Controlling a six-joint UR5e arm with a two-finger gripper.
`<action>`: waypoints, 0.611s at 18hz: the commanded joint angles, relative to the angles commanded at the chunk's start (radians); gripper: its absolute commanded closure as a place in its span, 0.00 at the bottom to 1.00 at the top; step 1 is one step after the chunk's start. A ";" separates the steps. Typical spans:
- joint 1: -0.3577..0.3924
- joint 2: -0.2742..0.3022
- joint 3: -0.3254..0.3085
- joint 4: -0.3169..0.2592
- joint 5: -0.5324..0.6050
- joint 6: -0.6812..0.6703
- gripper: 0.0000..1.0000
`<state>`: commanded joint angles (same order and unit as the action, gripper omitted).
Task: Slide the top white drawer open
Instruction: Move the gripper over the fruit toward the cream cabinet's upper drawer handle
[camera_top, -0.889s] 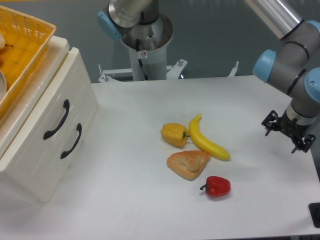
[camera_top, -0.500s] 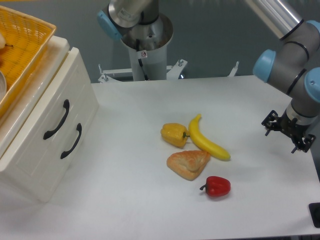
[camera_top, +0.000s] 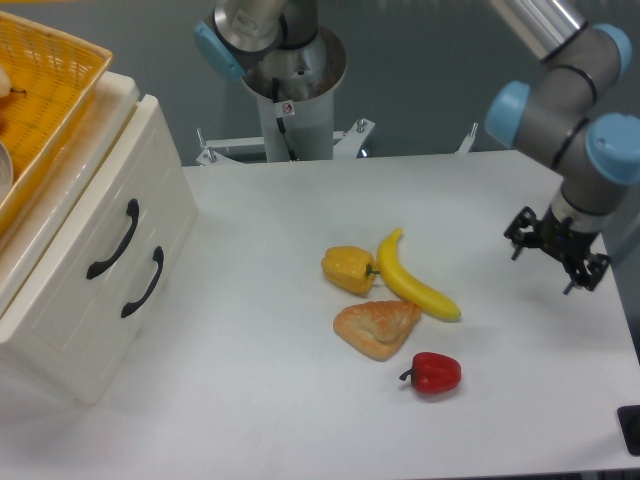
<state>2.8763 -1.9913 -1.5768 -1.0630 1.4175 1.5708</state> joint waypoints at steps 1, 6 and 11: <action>-0.003 0.025 -0.020 0.000 -0.012 -0.002 0.00; -0.009 0.091 -0.078 -0.006 -0.045 -0.072 0.00; -0.081 0.131 -0.095 -0.018 -0.051 -0.262 0.00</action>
<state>2.7951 -1.8608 -1.6720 -1.0815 1.3667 1.3089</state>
